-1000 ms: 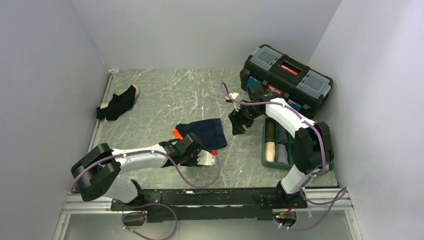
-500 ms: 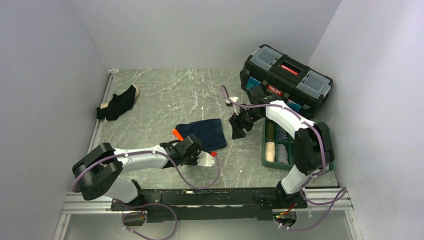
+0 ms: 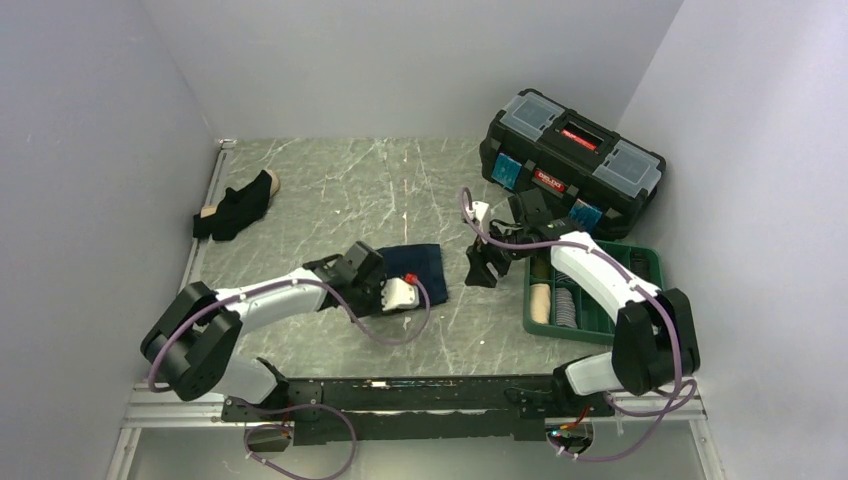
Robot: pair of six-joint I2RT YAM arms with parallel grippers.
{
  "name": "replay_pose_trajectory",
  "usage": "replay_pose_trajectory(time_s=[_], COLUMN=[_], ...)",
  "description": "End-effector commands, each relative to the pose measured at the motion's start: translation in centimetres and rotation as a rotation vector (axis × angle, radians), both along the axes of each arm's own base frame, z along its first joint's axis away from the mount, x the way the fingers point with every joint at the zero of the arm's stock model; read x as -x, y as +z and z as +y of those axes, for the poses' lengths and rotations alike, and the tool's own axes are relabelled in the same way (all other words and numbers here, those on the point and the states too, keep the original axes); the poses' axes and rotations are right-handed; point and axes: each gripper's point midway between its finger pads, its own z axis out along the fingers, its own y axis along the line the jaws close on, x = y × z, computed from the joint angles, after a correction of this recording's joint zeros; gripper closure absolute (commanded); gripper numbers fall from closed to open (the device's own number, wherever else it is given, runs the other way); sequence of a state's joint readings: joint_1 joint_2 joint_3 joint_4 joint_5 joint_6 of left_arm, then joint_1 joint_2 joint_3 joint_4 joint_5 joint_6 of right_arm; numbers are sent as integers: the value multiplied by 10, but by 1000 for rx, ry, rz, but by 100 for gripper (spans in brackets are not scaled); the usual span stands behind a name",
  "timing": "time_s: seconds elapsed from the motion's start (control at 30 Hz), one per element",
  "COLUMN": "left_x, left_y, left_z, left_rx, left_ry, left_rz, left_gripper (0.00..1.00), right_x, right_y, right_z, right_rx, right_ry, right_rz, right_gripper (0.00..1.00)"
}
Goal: Roll the underwear
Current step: Fold the underwear at the center of the board.
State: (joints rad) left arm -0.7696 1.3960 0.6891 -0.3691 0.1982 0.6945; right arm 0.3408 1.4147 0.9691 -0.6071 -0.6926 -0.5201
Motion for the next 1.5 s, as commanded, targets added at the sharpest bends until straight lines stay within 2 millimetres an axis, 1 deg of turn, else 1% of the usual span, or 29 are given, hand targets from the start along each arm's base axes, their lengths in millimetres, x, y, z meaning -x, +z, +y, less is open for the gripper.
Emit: replay_pose_trajectory(time_s=[0.0,0.13,0.23,0.4,0.53,0.67,0.77,0.9,1.07,1.27,1.33,1.43,1.47], left_x=[10,0,-6,-13,-17,-17,-18,-17,-16,-15,-15,-16,-16], left_y=[10,19,23,23,23,23,24,24,23,22,22,23,24], left_z=[1,1,1,5,7,9,9,9,9,10,10,11,10], left_rx=[95,157,197,243,273,282,282,278,275,269,266,265,264], left_ry=[43,89,122,177,210,219,221,221,222,221,220,220,218], left_rz=[232,336,423,558,627,654,656,664,674,676,678,677,676], left_gripper=[100,100,100,100,100,100,100,100,100,100,100,100,100], right_x=[-16,-10,-2,19,26,23,20,20,20,22,24,25,26], right_y=[23,23,18,2,-13,-29,-36,-47,-62,-78,-81,-88,-91], right_z=[7,11,17,35,45,55,64,75,82,84,83,82,80], right_rx=[-70,-60,-34,47,122,210,260,322,379,425,434,447,453], right_ry=[-17,16,58,164,234,283,323,391,441,476,485,495,496], right_rz=[-163,-179,-192,-245,-296,-365,-407,-448,-492,-516,-515,-507,-503], right_gripper=[34,34,34,35,35,38,40,43,43,44,46,54,59])
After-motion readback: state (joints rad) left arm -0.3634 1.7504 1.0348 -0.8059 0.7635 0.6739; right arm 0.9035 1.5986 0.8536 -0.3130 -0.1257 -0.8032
